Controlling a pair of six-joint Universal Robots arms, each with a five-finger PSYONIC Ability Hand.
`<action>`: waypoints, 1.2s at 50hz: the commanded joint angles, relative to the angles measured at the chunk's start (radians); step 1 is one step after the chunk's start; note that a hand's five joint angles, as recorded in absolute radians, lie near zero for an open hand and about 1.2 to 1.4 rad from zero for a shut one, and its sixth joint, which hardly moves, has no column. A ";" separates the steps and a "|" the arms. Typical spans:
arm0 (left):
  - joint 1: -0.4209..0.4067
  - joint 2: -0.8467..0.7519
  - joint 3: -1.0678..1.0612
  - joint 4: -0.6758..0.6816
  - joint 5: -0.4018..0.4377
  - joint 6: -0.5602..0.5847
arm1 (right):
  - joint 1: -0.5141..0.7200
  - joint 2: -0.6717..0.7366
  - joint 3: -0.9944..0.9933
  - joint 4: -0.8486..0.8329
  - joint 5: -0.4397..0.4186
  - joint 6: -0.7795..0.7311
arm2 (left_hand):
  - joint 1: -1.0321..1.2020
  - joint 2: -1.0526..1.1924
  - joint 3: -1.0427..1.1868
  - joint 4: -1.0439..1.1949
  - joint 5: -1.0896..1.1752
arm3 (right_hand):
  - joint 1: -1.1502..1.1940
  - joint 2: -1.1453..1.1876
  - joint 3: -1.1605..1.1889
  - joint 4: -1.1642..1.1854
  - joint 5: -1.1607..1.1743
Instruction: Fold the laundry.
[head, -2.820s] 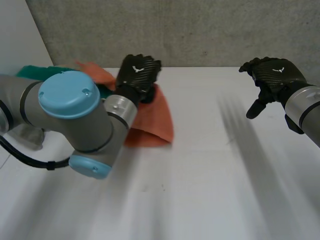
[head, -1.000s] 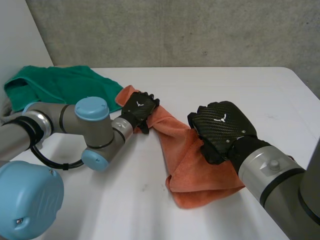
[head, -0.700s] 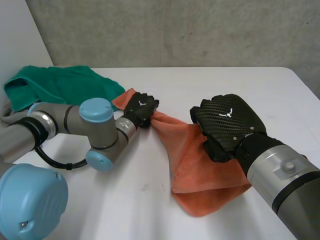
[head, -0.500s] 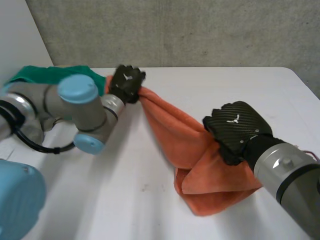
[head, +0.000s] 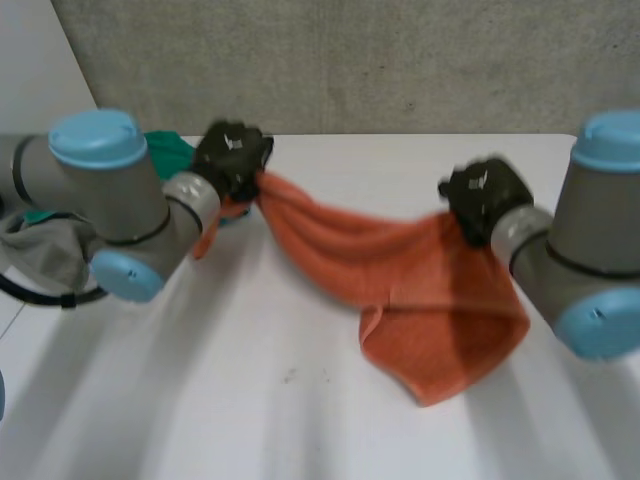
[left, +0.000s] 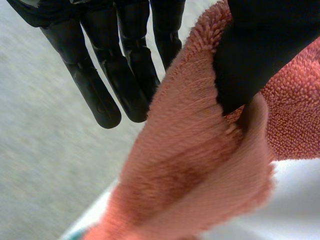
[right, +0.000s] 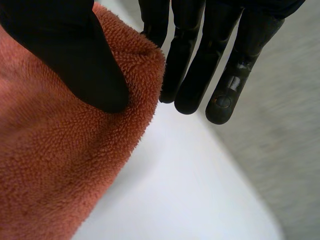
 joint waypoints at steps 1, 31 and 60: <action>-0.001 -0.005 0.252 0.155 -0.076 -0.040 | -0.002 0.034 -0.247 -0.233 0.112 -0.005 | 0.348 0.199 0.204 0.195 0.282 | 0.440 0.229 0.214 0.206 0.254; -0.059 0.156 -0.482 0.170 -0.085 -0.082 | 0.004 -0.139 0.477 -0.040 -0.083 -0.105 | -0.039 -0.188 -0.183 -0.191 -0.105 | 0.440 0.229 0.214 0.206 0.254; -0.013 0.307 -0.580 0.041 -0.088 -0.048 | -0.041 -0.142 0.485 -0.054 -0.086 -0.105 | -0.298 -0.447 -0.442 -0.450 -0.364 | 0.440 0.229 0.214 0.206 0.254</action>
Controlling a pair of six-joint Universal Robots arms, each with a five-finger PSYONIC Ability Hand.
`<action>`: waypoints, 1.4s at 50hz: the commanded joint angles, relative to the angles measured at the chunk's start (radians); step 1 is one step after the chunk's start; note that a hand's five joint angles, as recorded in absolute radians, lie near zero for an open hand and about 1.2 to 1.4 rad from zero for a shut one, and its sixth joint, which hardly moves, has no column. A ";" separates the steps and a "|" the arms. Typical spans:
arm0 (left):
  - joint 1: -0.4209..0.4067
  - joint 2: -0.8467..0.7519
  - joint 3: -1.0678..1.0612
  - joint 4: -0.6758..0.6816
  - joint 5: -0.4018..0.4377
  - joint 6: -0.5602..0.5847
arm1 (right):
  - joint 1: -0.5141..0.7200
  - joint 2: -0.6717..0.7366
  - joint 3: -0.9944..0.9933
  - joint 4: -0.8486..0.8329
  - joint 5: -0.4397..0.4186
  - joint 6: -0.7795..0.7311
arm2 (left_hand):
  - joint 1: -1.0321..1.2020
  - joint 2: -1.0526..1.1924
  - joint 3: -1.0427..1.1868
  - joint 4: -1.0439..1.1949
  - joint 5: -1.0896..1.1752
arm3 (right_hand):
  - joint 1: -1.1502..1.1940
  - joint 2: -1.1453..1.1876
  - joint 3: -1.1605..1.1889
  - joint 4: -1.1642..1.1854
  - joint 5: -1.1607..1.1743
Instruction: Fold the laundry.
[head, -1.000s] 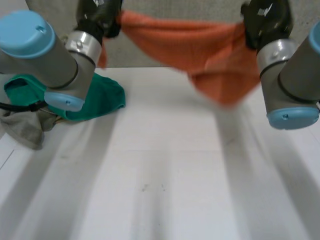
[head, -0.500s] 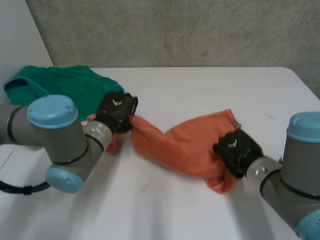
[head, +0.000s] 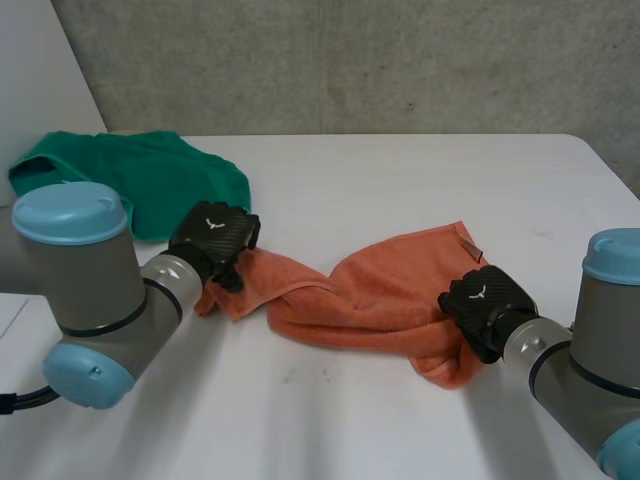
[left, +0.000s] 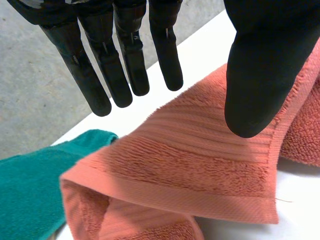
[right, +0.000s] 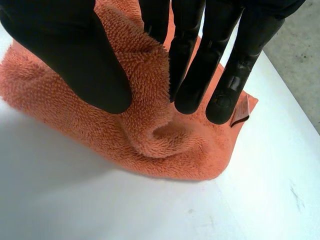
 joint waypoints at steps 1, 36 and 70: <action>0.007 0.029 -0.035 0.013 0.008 -0.001 | -0.005 0.000 0.001 0.000 -0.001 0.000 | 0.115 0.125 0.122 0.128 0.132 | 0.441 0.219 0.212 0.206 0.242; -0.087 -0.062 -0.015 0.050 0.005 -0.016 | -0.002 0.000 0.013 0.000 0.001 0.000 | 0.045 0.055 0.052 0.058 0.062 | 0.441 0.219 0.212 0.206 0.242; -0.088 0.056 0.152 0.047 0.010 -0.016 | 0.015 -0.073 0.096 0.234 -0.008 -0.374 | 0.731 0.741 0.738 0.744 0.748 | 0.441 0.219 0.212 0.206 0.242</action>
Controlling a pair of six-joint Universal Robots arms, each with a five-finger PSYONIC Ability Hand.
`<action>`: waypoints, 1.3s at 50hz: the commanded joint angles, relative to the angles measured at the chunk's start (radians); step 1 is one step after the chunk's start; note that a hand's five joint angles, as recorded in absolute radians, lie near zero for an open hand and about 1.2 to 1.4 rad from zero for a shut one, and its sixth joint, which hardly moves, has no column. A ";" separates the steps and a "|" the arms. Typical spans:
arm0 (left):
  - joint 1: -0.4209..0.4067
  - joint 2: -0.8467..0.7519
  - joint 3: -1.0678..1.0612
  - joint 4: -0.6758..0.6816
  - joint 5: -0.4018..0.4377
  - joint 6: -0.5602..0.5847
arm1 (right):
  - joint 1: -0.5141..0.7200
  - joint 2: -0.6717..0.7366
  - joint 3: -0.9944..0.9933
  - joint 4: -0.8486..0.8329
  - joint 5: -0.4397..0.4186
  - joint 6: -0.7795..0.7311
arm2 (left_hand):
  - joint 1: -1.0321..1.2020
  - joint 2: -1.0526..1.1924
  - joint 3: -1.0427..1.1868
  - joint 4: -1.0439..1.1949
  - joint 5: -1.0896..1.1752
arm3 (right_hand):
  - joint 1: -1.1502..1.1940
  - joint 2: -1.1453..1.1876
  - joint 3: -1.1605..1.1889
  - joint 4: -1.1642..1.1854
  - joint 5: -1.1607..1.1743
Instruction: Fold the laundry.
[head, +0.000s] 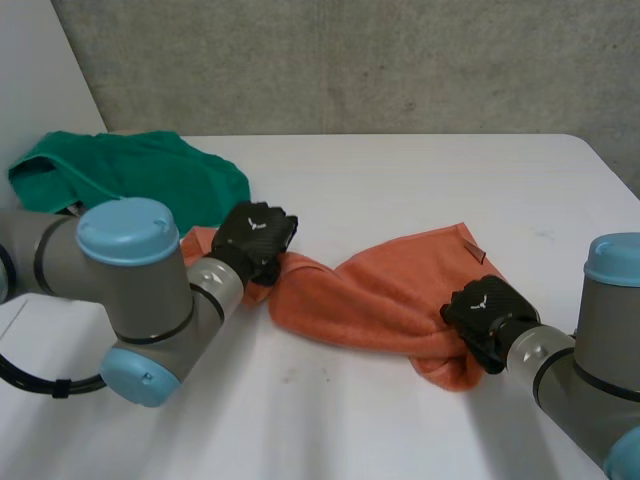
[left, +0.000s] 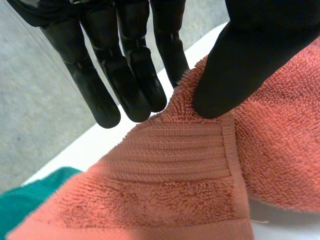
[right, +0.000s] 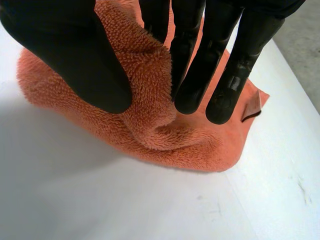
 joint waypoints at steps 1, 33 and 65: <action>0.012 0.182 0.066 -0.053 0.008 -0.003 | 0.018 -0.071 0.087 0.218 -0.006 -0.348 | 0.308 0.203 0.209 0.200 0.262 | 0.441 0.219 0.212 0.206 0.242; 0.012 0.377 0.117 -0.105 0.014 -0.063 | -0.195 -0.227 -0.319 0.233 -0.242 0.238 | 0.308 0.203 0.209 0.200 0.262 | -0.677 -0.898 -0.905 -0.912 -0.875; 0.015 0.476 0.180 -0.021 0.088 -0.058 | -0.123 0.330 -0.813 0.318 -0.664 0.665 | 0.308 0.203 0.209 0.200 0.262 | -0.613 -0.834 -0.841 -0.847 -0.811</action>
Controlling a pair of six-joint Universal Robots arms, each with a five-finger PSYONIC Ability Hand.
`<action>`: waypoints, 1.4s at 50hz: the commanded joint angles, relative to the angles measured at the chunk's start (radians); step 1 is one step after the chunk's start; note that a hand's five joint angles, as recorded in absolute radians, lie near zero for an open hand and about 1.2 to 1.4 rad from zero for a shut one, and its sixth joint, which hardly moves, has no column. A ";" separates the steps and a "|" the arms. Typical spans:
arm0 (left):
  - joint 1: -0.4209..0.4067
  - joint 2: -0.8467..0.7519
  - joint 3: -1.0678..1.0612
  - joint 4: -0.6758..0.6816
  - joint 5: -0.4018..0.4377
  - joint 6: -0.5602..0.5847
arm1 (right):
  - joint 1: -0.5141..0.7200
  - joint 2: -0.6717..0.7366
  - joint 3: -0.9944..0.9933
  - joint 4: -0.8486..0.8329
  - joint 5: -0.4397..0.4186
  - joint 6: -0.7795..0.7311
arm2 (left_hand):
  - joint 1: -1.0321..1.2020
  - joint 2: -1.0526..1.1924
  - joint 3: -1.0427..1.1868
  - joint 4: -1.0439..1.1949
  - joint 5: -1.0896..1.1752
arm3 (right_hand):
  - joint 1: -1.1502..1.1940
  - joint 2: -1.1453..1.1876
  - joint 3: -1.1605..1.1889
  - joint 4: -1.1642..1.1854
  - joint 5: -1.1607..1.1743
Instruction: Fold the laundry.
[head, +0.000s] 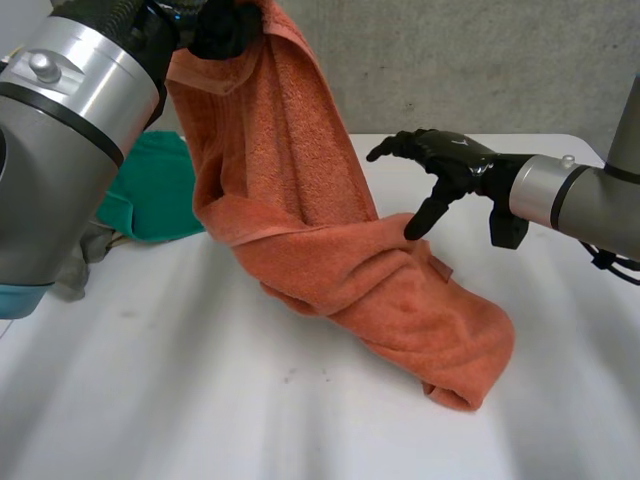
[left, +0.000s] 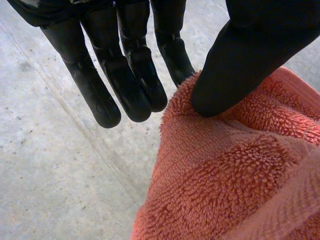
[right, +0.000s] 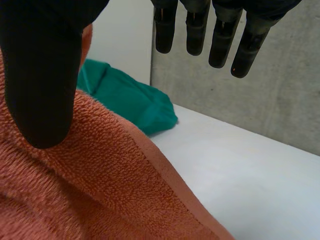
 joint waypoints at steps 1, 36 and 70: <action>0.010 -0.003 0.001 -0.002 -0.001 0.001 | 0.009 0.008 0.088 0.022 -0.009 -0.131 | 0.276 0.199 0.204 0.195 0.242 | 0.212 0.181 0.209 0.196 0.205; 0.038 -0.190 0.152 0.053 -0.070 -0.005 | 0.050 -0.383 0.613 0.401 0.325 -0.725 | 0.276 0.199 0.204 0.195 0.242 | 1.145 1.115 1.143 1.130 1.138; -0.001 -0.138 0.102 0.047 -0.071 -0.006 | -0.016 -0.227 0.401 0.151 0.252 -0.133 | 0.276 0.199 0.204 0.195 0.242 | 0.172 0.142 0.169 0.156 0.165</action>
